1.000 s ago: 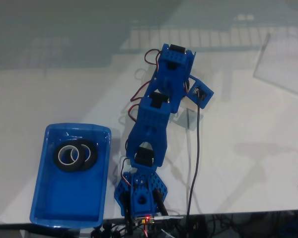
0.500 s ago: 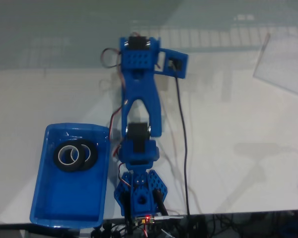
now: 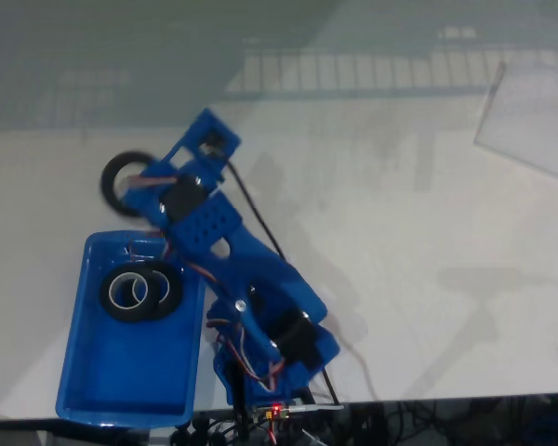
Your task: Grasp all tape and put them in the bin.
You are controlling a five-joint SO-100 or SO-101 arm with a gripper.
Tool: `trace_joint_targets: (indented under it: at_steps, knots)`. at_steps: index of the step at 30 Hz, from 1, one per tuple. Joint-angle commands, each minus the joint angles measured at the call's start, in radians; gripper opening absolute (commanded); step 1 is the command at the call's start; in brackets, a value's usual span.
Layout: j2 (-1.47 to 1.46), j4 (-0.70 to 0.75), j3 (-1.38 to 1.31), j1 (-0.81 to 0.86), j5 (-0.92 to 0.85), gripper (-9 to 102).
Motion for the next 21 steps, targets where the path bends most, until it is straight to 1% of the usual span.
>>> trace_joint_targets:
  at_steps: [1,6,9,21]
  knots:
    - [0.121,-0.028,0.052,-0.094,-0.077,0]
    - [0.249,-0.063,0.183,-0.207,-0.202,0]
    - [0.302,-0.083,0.253,-0.242,-0.262,0]
    - [0.362,-0.08,0.42,-0.258,-0.499,0]
